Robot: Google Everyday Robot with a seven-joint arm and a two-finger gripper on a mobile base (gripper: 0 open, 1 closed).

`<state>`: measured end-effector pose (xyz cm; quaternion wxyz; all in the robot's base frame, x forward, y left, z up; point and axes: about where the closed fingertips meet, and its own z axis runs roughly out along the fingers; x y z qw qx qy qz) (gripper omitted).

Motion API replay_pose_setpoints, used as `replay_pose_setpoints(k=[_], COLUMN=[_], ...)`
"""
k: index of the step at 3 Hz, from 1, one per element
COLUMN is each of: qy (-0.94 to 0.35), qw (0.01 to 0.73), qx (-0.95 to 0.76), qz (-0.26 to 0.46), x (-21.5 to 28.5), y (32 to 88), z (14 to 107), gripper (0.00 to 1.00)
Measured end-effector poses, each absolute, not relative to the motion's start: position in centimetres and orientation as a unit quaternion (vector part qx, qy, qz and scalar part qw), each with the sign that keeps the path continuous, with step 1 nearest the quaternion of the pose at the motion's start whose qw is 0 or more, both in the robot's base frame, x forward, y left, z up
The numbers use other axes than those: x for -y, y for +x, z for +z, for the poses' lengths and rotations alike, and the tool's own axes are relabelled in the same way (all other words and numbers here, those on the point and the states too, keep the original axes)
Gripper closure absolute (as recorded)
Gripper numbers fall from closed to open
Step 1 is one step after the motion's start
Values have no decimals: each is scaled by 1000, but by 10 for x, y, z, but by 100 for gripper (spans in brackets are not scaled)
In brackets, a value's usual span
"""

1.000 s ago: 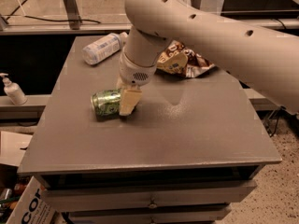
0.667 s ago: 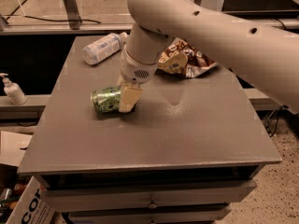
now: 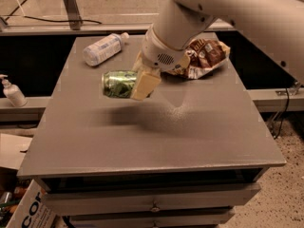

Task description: Pick green can

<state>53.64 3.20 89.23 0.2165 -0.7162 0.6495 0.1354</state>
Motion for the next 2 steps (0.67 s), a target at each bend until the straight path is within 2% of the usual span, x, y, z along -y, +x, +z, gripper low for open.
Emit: replay_pose_setpoints(k=[1, 2], qy=[-690, -686], qw=[245, 249], qx=[-661, -663], qz=[162, 168], x=[-2, 1], y=[529, 527], z=[915, 918], gripper=[100, 100])
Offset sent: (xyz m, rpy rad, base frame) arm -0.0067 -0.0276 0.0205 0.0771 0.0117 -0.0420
